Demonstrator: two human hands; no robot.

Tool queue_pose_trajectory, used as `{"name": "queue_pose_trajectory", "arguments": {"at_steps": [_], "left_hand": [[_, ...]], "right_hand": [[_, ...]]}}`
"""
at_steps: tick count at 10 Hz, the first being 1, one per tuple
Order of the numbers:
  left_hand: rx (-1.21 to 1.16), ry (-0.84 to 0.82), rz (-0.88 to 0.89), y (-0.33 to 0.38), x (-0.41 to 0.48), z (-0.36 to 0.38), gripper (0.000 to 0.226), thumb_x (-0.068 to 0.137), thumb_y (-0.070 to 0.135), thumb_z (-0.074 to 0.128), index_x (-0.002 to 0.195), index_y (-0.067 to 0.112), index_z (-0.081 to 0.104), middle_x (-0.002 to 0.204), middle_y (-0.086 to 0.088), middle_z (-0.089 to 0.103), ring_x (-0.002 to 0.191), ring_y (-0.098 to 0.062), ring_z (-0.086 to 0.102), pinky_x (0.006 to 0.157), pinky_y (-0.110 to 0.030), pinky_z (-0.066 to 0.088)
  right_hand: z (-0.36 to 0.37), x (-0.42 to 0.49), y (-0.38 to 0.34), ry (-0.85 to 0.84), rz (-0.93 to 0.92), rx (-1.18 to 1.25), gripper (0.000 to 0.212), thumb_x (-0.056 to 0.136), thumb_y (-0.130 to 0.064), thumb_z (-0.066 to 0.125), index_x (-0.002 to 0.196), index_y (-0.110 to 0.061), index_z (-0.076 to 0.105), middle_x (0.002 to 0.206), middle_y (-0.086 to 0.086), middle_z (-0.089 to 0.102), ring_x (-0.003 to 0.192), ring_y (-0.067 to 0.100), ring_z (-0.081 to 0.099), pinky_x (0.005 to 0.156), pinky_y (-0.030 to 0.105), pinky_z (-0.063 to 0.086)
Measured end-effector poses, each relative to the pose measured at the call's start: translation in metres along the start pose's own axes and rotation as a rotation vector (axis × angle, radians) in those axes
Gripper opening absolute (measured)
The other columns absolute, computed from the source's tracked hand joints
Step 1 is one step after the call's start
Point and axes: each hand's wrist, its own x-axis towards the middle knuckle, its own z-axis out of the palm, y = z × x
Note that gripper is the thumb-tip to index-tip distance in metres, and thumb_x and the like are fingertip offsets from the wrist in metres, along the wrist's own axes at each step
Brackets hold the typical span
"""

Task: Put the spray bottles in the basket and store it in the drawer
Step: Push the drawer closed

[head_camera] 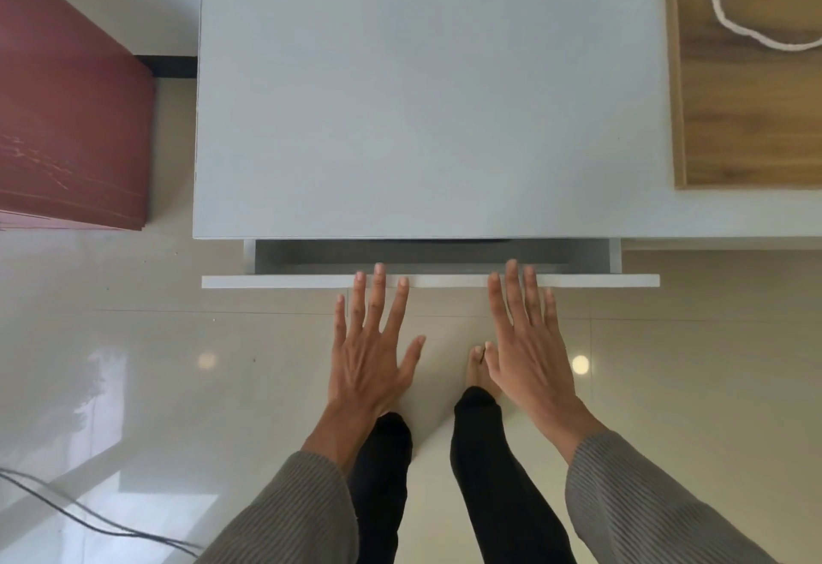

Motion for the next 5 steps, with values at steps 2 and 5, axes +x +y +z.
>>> {"name": "queue_pose_trajectory", "arguments": {"at_steps": [2, 5], "left_hand": [[0.041, 0.114, 0.009, 0.004, 0.026, -0.004, 0.075, 0.098, 0.057, 0.028, 0.159, 0.020, 0.002, 0.167, -0.011, -0.005, 0.154, -0.032, -0.002, 0.123, -0.054, 0.005], [0.039, 0.189, 0.014, 0.016, 0.056, -0.026, 0.075, 0.100, 0.051, 0.035, 0.158, 0.017, 0.000, 0.167, -0.011, -0.007, 0.154, -0.031, -0.003, 0.123, -0.054, 0.003]], "right_hand": [[0.007, 0.030, 0.008, 0.100, 0.012, -0.052, 0.099, 0.091, -0.039, 0.063, 0.159, -0.015, -0.006, 0.166, 0.013, -0.017, 0.154, 0.036, -0.007, 0.123, 0.060, 0.004], [-0.002, 0.049, 0.011, 0.274, 0.016, 0.000, 0.083, 0.099, -0.042, 0.051, 0.160, -0.020, -0.002, 0.167, 0.010, -0.005, 0.154, 0.039, -0.001, 0.119, 0.067, 0.008]]}}
